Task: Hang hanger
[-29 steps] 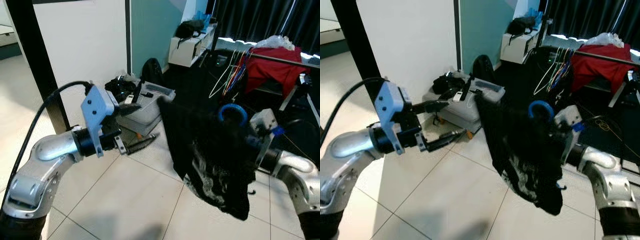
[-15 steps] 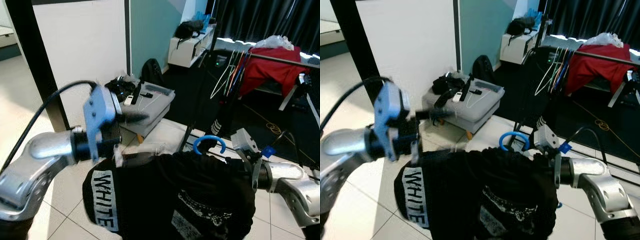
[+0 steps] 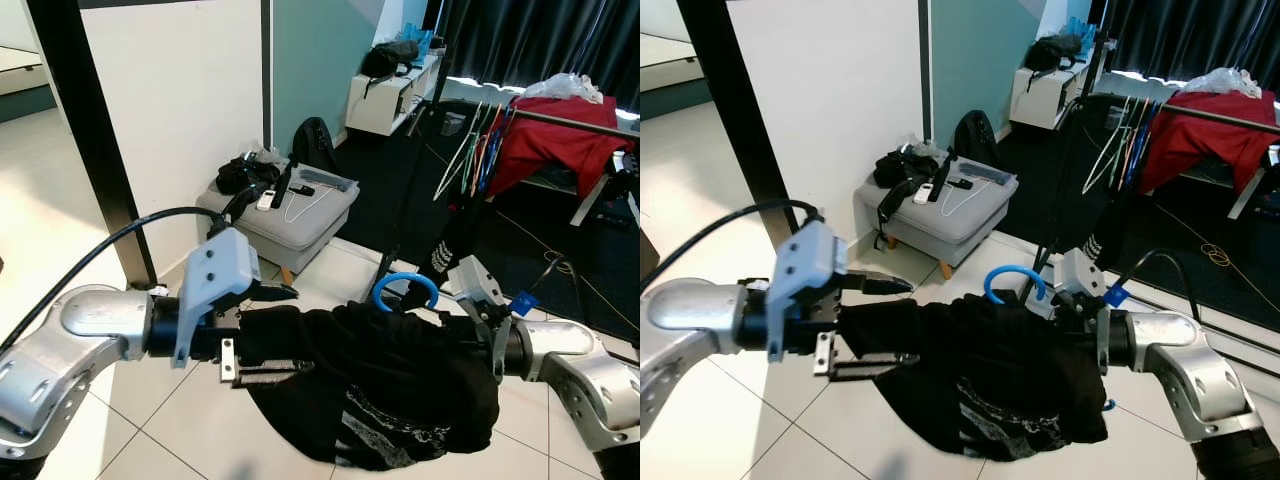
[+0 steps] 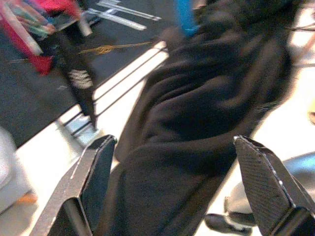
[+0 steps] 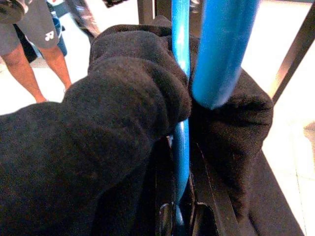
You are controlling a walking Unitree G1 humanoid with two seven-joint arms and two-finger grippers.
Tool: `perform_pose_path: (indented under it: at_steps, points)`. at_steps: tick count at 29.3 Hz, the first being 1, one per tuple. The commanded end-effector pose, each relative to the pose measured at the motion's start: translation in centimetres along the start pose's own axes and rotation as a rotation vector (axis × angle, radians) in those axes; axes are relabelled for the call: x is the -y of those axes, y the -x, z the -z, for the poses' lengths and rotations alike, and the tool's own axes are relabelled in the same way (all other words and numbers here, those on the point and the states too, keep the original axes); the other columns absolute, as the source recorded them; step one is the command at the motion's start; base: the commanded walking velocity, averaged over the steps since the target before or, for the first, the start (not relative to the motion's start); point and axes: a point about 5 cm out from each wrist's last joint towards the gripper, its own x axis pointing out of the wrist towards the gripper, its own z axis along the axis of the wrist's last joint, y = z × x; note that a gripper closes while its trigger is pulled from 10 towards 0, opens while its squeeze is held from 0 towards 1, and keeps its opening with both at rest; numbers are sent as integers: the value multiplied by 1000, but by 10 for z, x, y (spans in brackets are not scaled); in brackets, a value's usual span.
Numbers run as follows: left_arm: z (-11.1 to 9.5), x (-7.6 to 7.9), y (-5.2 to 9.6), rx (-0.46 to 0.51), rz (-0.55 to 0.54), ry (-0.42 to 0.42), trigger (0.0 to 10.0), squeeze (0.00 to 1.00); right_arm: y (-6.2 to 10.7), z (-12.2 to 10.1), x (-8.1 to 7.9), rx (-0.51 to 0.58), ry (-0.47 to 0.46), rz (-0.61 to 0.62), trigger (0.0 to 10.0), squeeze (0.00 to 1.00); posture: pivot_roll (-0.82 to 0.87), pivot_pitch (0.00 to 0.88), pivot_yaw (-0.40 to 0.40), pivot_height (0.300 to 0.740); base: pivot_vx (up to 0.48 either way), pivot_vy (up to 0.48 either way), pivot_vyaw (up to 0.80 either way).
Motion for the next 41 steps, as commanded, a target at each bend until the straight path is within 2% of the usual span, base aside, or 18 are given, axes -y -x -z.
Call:
perform_pose_path:
  at_steps: [1,13,19,26,41]
  points:
    - [3,-1,-4,-7,-6,5,10000,0,-5,-7,-3,14,30,-36,10000,0,55,14,-50,740,0,0,0]
    - [8,4,-5,-32,26,33,10000,0,-6,-8,-4,19,36,-42,10000,0,56,16,-50,740,0,0,0]
    - [18,11,-10,-75,46,96,10000,0,-13,-14,-5,37,54,-63,10000,0,51,19,-55,740,0,0,0]
    - [22,10,-15,-98,37,93,10000,0,-14,-17,-5,39,63,-63,10000,0,48,17,-54,740,0,0,0]
    - [25,9,-17,-119,23,94,10000,0,-15,-21,-5,54,71,-68,10000,0,47,14,-55,740,0,0,0]
